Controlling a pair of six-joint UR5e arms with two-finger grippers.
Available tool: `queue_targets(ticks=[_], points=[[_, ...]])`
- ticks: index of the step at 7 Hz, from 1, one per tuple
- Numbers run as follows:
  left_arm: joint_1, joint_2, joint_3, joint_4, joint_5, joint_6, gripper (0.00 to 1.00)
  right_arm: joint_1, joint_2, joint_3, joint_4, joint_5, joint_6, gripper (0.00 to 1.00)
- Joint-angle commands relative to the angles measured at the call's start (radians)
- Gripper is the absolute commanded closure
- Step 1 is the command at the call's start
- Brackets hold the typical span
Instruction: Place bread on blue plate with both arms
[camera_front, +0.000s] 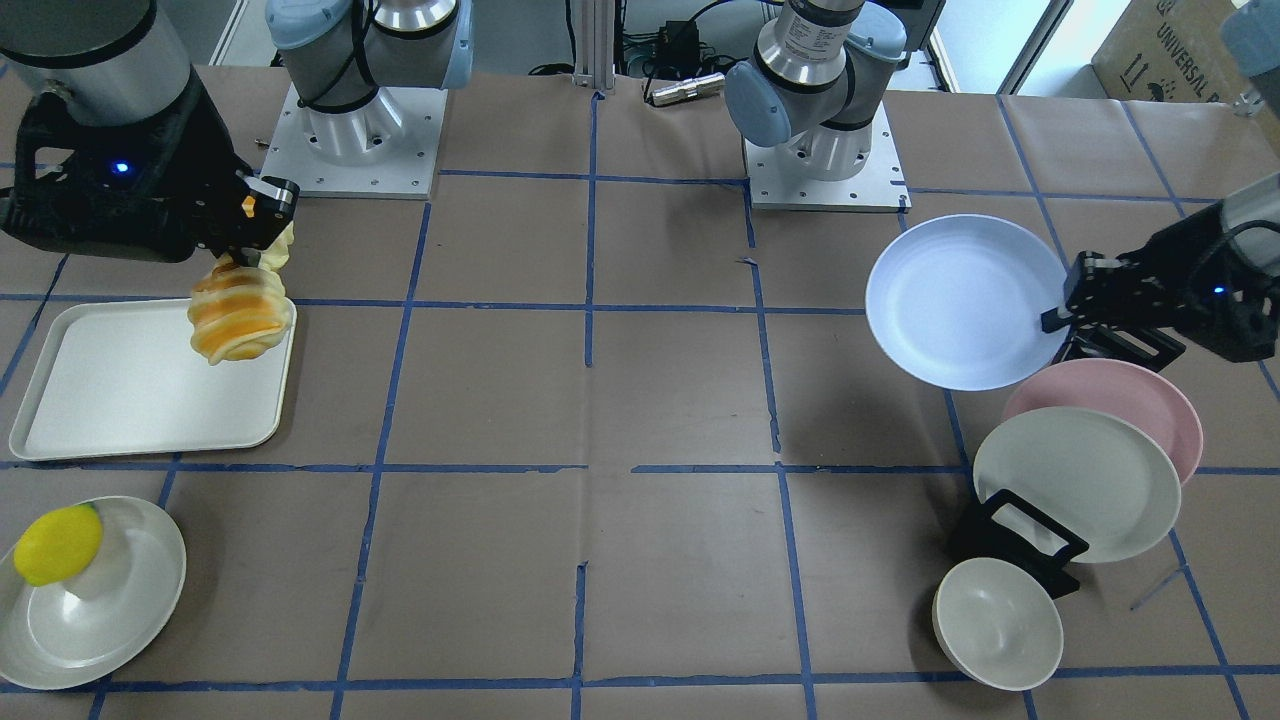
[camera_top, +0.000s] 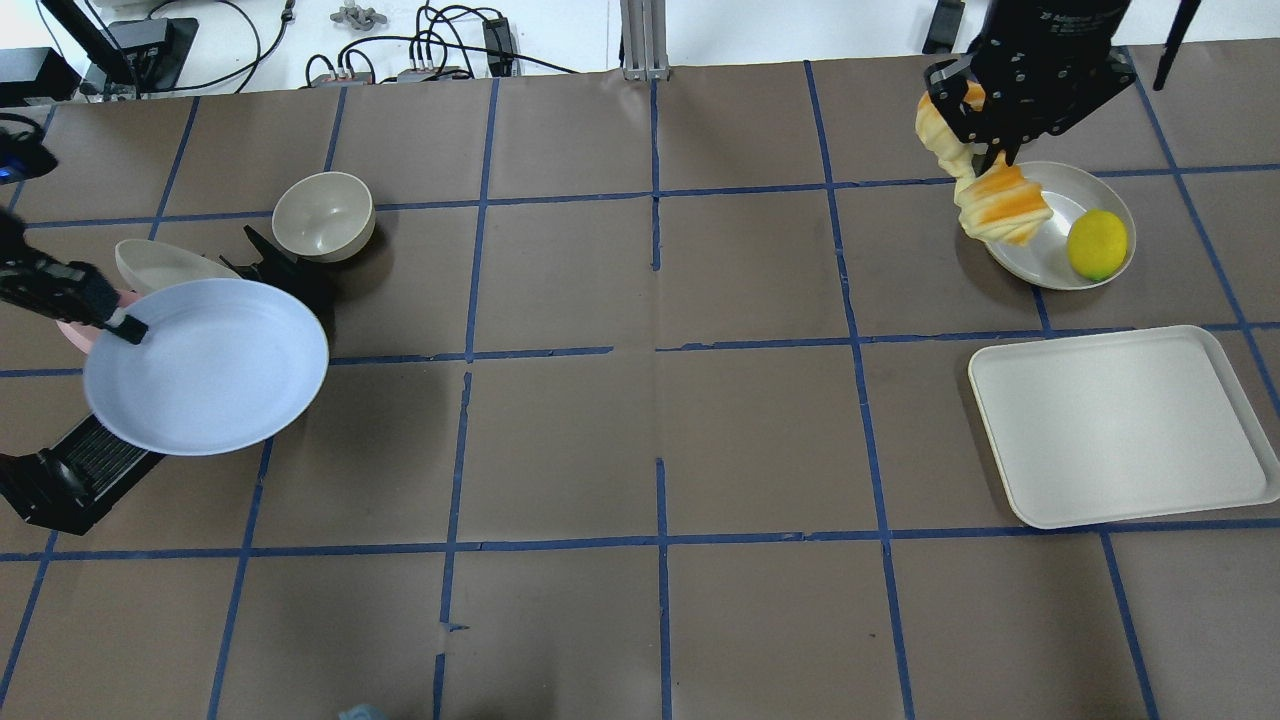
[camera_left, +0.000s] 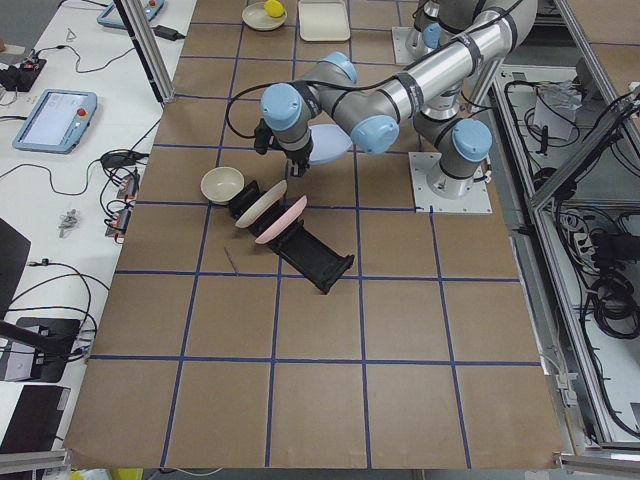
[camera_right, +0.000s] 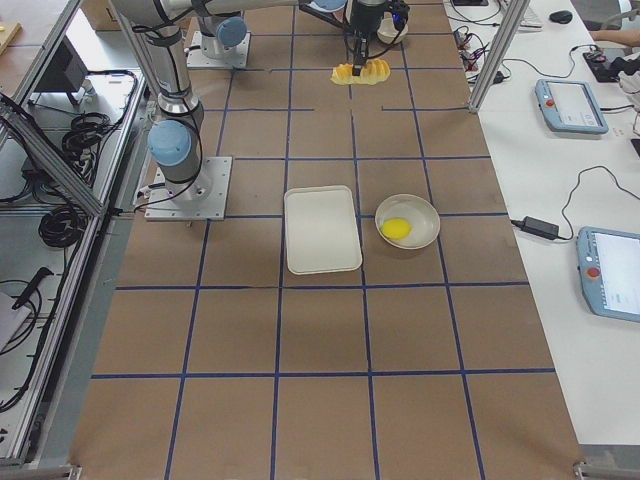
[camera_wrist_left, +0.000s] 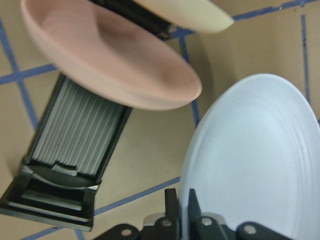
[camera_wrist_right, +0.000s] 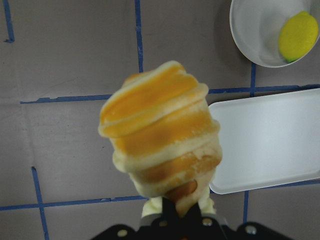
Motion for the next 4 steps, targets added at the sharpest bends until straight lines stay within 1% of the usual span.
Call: queue_targets(ticks=[1, 2, 3, 4], points=[[-0.215, -0.010, -0.072, 0.124, -0.167, -0.303, 0.99, 0.034, 0.013, -0.007, 0.032, 0.005, 0.011, 0.90], [-0.322, -0.021, -0.164, 0.326, -0.189, -0.471, 0.99, 0.034, 0.013, -0.002, 0.031, 0.003, 0.011, 0.90], [-0.425, -0.029, -0.260, 0.574, -0.189, -0.692, 0.99, 0.034, 0.014, -0.001, 0.019, -0.001, 0.011, 0.91], [-0.514, -0.045, -0.317, 0.772, -0.185, -0.850, 0.99, 0.034, 0.016, 0.001, 0.011, -0.002, 0.008, 0.91]])
